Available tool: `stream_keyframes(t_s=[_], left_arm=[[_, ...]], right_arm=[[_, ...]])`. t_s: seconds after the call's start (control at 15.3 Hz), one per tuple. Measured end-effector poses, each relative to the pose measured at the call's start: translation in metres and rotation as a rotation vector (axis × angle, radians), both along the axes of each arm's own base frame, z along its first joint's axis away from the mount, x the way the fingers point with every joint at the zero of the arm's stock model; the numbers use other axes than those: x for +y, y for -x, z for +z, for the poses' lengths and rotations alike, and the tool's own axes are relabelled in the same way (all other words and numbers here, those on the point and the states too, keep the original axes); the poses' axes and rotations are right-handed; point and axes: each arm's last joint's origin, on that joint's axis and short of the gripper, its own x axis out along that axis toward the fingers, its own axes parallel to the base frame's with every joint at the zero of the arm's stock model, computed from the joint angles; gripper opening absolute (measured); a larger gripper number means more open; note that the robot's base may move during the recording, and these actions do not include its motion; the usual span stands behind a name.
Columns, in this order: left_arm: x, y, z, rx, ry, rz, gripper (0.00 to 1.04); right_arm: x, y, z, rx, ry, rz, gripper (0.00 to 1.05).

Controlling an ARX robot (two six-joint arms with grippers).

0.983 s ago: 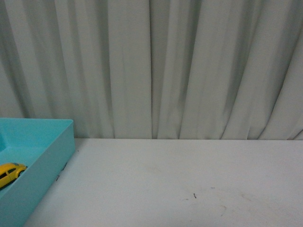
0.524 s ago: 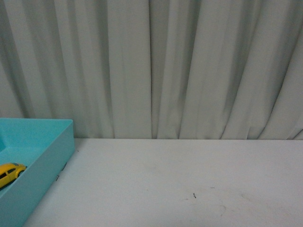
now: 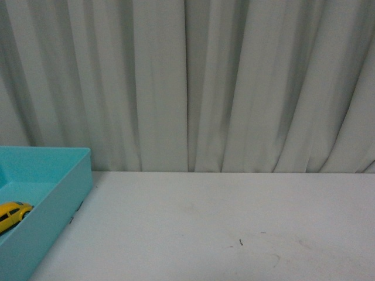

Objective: Wind up and store yellow beetle toy

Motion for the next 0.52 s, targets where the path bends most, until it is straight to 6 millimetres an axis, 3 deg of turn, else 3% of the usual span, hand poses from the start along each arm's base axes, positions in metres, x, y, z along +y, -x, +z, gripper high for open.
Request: stream_keyframes(t_s=[0.52], left_arm=[[0.000,0.014,-0.004,0.016,0.000,0.002,0.02]], right_arm=[[0.000,0.000,0.000,0.000,0.000,0.000,0.98]])
